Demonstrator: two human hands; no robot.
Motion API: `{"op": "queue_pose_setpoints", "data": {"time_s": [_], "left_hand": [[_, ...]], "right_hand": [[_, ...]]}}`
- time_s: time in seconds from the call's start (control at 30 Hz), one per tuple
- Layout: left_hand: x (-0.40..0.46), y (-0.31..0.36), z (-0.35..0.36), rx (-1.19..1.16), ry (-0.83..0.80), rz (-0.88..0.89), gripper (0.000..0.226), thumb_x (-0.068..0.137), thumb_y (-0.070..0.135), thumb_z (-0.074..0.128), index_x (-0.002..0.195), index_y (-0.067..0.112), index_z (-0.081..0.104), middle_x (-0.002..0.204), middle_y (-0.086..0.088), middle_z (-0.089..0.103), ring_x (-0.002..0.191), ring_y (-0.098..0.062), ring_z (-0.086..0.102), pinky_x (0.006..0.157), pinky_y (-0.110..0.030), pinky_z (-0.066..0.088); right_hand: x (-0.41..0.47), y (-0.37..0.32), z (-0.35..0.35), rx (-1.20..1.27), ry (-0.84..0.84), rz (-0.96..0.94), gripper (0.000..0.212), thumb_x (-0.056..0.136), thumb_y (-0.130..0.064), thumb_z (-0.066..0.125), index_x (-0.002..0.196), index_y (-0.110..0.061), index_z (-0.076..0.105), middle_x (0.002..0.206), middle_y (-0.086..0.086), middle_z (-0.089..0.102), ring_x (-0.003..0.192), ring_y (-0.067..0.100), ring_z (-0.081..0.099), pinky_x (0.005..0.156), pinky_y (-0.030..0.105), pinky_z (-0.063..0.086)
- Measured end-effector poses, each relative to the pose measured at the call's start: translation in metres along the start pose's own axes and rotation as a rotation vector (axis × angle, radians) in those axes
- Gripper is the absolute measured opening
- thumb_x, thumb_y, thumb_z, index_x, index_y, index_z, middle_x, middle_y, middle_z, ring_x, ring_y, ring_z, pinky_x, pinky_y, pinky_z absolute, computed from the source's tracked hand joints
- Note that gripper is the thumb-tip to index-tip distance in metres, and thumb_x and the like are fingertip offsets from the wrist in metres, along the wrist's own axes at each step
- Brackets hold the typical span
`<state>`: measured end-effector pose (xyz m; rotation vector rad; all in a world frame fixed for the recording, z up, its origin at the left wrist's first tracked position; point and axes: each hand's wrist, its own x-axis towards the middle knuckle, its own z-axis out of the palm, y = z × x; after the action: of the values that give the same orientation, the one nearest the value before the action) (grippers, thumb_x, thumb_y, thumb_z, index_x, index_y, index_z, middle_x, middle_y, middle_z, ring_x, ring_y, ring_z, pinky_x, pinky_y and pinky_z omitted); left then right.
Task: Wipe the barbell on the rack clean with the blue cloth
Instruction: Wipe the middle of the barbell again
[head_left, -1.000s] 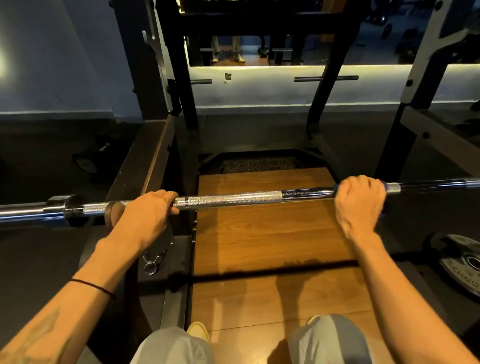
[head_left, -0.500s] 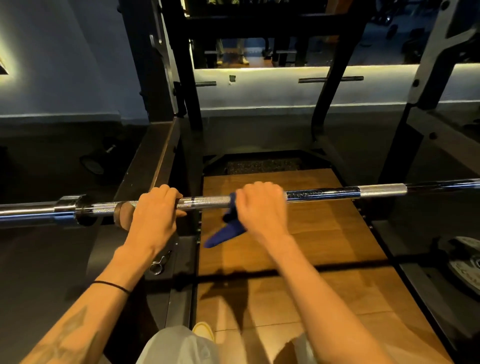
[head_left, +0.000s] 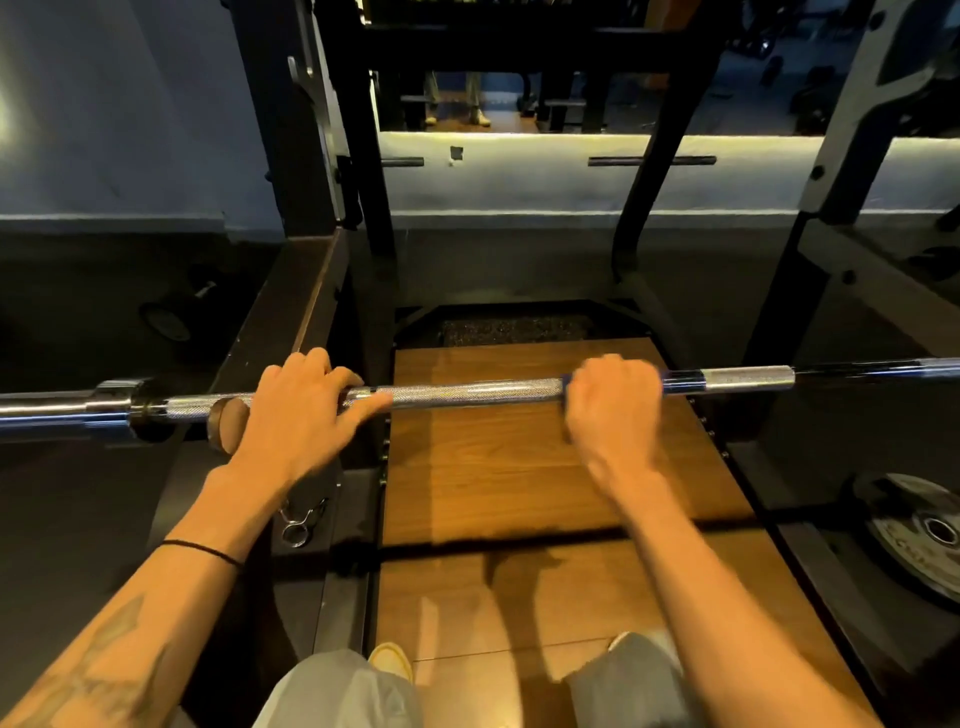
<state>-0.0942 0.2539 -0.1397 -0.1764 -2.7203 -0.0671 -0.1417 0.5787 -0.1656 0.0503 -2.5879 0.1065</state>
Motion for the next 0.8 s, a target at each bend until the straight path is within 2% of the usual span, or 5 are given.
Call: {"op": "queue_pose_setpoints", "data": {"time_s": [0.13, 0.23, 0.37, 0.57, 0.8], "left_hand": [[0.007, 0.010, 0.010, -0.096, -0.012, -0.169, 0.046, 0.102, 0.043, 0.041, 0.093, 0.010, 0.072, 0.083, -0.005, 0.050, 0.078, -0.024, 0.048, 0.067, -0.042, 0.043], [0.002, 0.015, 0.016, -0.019, 0.019, -0.147, 0.045, 0.102, 0.042, 0.036, 0.086, 0.012, 0.065, 0.080, -0.010, 0.061, 0.066, -0.020, 0.047, 0.062, -0.038, 0.036], [-0.005, 0.004, 0.017, -0.045, -0.004, -0.056, 0.048, 0.102, 0.049, 0.033, 0.105, 0.016, 0.067, 0.085, -0.003, 0.064, 0.073, -0.022, 0.056, 0.069, -0.039, 0.040], [-0.035, 0.012, 0.022, -0.002, 0.042, -0.020, 0.065, 0.096, 0.053, 0.040, 0.137, 0.004, 0.052, 0.109, -0.010, 0.060, 0.098, -0.029, 0.056, 0.091, -0.044, 0.044], [-0.038, 0.018, 0.024, -0.053, 0.050, -0.059, 0.058, 0.095, 0.046, 0.039, 0.134, 0.005, 0.052, 0.119, -0.010, 0.058, 0.107, -0.027, 0.052, 0.102, -0.042, 0.036]], "right_hand": [[-0.021, -0.128, -0.005, 0.174, -0.073, -0.135, 0.037, 0.103, -0.037, 0.025, 0.082, -0.024, 0.053, 0.082, -0.002, 0.053, 0.075, 0.021, 0.047, 0.079, 0.042, 0.041], [-0.024, -0.158, 0.004, 0.262, -0.042, -0.230, 0.031, 0.103, -0.035, 0.034, 0.093, -0.020, 0.059, 0.088, -0.001, 0.057, 0.081, 0.020, 0.050, 0.083, 0.039, 0.041], [-0.009, -0.117, 0.008, 0.274, -0.031, -0.290, 0.035, 0.100, -0.037, 0.039, 0.080, -0.019, 0.061, 0.079, 0.003, 0.061, 0.075, 0.028, 0.055, 0.074, 0.045, 0.039], [0.003, 0.031, 0.002, 0.093, 0.033, -0.106, 0.039, 0.098, -0.031, 0.035, 0.065, -0.018, 0.049, 0.067, 0.011, 0.056, 0.064, 0.036, 0.052, 0.065, 0.046, 0.031], [0.009, 0.085, -0.001, -0.016, 0.065, 0.113, 0.040, 0.097, -0.027, 0.028, 0.066, -0.014, 0.050, 0.069, 0.013, 0.057, 0.070, 0.035, 0.051, 0.075, 0.048, 0.038]]}}
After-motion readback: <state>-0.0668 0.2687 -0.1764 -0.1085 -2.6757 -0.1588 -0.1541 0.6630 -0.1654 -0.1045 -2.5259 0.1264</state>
